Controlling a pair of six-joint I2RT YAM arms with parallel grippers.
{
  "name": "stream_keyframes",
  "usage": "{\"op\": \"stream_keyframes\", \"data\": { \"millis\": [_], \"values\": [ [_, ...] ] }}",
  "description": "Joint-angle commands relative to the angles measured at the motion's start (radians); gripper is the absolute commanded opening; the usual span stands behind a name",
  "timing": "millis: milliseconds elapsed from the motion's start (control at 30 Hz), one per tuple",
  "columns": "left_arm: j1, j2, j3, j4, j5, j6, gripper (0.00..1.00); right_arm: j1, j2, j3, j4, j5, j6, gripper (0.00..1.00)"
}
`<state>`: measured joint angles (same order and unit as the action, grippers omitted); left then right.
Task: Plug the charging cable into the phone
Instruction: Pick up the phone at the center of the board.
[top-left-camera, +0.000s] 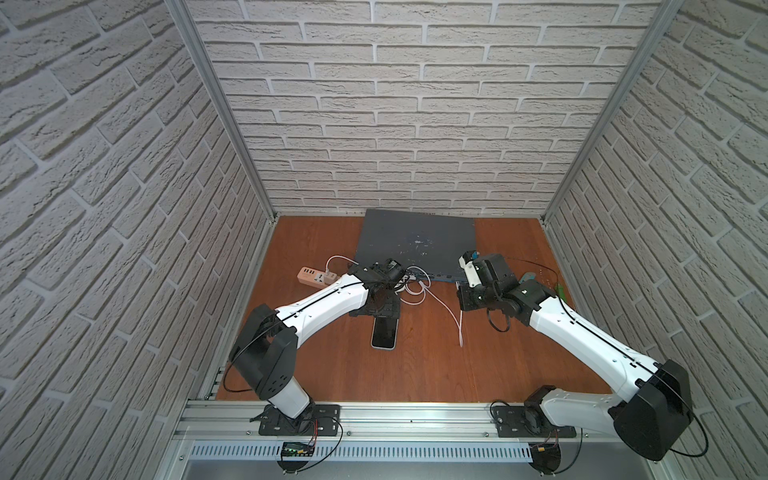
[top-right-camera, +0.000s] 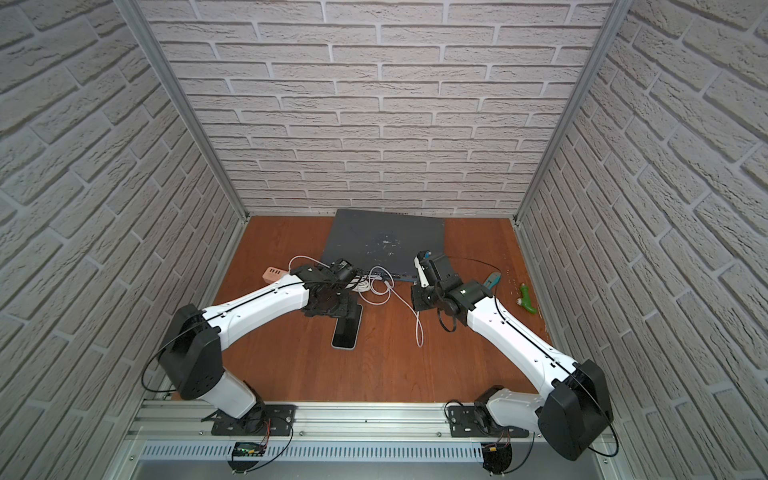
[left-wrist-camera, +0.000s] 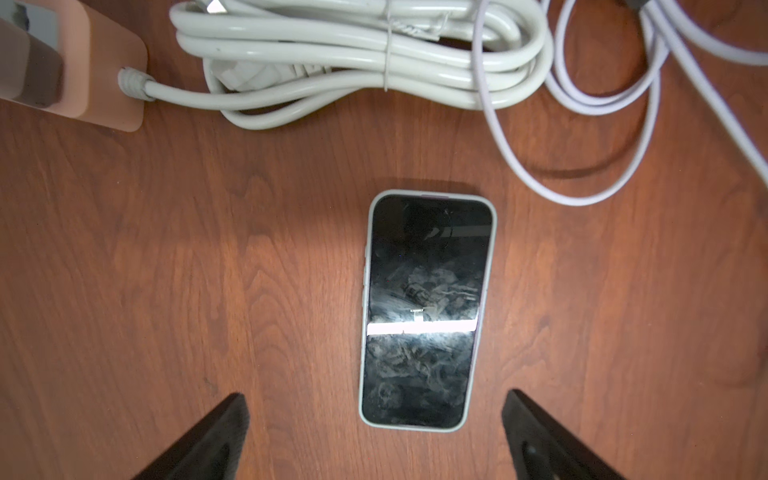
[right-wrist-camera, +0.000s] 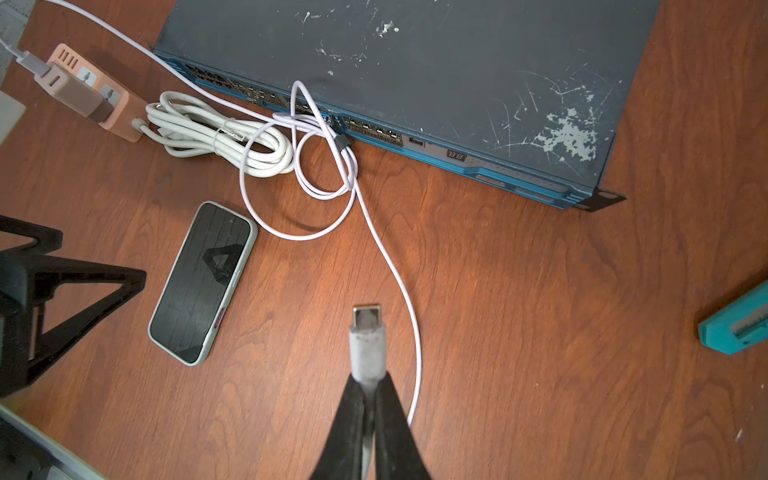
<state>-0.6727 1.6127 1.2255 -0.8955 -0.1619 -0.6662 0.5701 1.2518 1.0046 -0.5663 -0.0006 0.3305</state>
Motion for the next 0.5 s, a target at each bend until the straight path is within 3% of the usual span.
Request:
{"op": "stream_keyframes", "data": {
  "millis": [0,467],
  "values": [
    [0.013,0.02,0.025,-0.041,-0.024,0.011,0.98,-0.004,-0.024,-0.009,0.008,-0.019,0.008,0.03],
    [0.018,0.085,0.014,0.071,0.079,0.032,0.98,-0.004,-0.01,-0.012,0.013,-0.04,0.0,0.03]
  ]
}}
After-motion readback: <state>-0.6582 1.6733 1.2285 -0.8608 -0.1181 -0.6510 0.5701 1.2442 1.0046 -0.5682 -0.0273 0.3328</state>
